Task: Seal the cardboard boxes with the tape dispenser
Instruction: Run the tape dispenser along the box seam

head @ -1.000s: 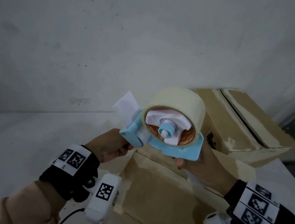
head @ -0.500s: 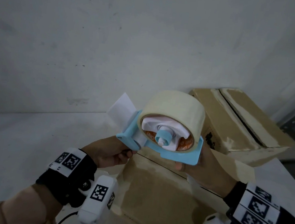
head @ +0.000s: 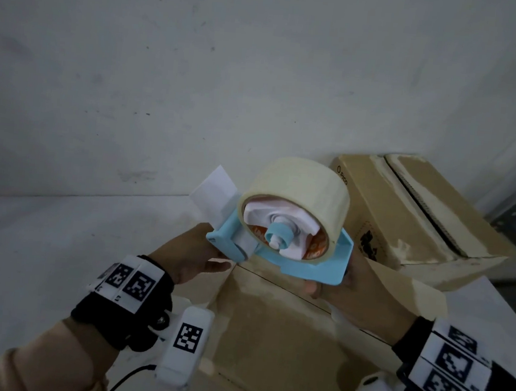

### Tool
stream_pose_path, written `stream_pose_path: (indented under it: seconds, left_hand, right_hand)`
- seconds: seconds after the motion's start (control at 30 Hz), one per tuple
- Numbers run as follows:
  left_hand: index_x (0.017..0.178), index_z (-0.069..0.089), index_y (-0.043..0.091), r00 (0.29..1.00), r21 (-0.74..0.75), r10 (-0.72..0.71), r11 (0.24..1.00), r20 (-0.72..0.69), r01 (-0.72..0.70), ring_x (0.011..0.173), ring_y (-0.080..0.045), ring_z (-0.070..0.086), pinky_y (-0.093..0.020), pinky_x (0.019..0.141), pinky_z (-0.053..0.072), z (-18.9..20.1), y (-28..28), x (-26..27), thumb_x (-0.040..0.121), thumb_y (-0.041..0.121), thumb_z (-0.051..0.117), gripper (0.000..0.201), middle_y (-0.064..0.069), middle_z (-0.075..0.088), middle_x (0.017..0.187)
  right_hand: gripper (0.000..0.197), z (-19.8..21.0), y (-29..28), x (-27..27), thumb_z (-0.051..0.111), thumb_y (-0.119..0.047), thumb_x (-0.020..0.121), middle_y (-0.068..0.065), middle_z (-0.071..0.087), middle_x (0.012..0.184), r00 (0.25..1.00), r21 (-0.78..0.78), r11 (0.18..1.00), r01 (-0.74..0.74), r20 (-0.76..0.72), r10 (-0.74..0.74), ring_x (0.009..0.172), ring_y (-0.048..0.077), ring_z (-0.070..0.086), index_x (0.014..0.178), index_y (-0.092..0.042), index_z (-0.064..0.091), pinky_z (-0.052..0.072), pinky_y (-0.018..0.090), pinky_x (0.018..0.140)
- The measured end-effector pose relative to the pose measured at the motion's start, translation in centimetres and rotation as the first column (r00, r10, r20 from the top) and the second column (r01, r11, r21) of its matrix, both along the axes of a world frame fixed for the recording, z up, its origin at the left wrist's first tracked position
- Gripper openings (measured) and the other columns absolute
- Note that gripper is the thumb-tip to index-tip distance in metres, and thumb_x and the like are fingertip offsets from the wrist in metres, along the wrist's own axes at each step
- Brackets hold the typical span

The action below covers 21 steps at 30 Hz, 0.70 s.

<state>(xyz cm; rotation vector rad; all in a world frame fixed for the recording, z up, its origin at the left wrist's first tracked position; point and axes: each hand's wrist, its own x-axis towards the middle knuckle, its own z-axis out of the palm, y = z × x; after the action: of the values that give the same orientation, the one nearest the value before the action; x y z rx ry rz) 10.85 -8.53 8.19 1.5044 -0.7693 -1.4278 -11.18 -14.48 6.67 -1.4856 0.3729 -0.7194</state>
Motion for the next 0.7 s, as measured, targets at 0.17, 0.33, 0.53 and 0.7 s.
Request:
stream_pose_path:
  seconds: [0.17,0.33,0.53,0.7]
  left_hand:
    - [0.068,0.048,0.007,0.993,-0.042,0.075,0.997,0.089,-0.071,0.058,-0.015,0.046,-0.011,0.042,0.042,-0.2,-0.7,0.0,0.094,-0.012,0.032,0.036,-0.009,0.048,0.066]
    - [0.064,0.047,0.011,0.959,-0.049,0.061,0.998,0.276,-0.049,0.058,-0.017,0.039,-0.024,0.054,0.037,-1.1,-1.0,0.4,0.087,-0.019,0.038,0.039,-0.014,0.045,0.078]
    - [0.055,0.047,0.010,0.931,-0.052,0.064,0.997,0.360,-0.048,0.045,-0.013,0.039,-0.019,0.046,0.031,-1.9,-1.4,0.2,0.082,-0.024,0.039,0.044,-0.008,0.043,0.057]
    - [0.056,0.055,0.007,0.931,-0.043,0.139,0.990,0.338,-0.133,0.035,-0.001,0.046,-0.010,0.039,0.037,-2.2,-1.2,1.6,0.088,-0.004,0.049,0.035,0.005,0.052,0.033]
  right_hand:
    - [0.064,0.3,0.3,-0.3,0.080,-0.038,0.067,0.004,0.059,0.098,0.998,-0.025,0.998,0.057,-0.025,-0.057,0.086,0.015,0.060,0.110,-0.006,0.046,0.051,0.024,0.069]
    - [0.076,0.5,0.3,0.0,0.081,-0.043,0.064,-0.008,0.060,0.090,0.995,-0.016,0.998,0.066,-0.079,-0.067,0.077,0.003,0.058,0.111,0.002,0.042,0.047,0.016,0.063]
    - [0.064,0.9,0.4,0.0,0.080,-0.041,0.061,-0.020,0.063,0.087,0.982,-0.075,0.993,0.088,-0.159,-0.100,0.072,0.000,0.058,0.108,-0.015,0.045,0.046,0.015,0.056]
    - [0.058,1.3,0.6,-0.8,0.076,-0.057,0.059,-0.022,0.066,0.093,0.980,-0.092,0.991,0.097,-0.165,-0.111,0.082,-0.004,0.062,0.108,-0.036,0.053,0.047,0.010,0.064]
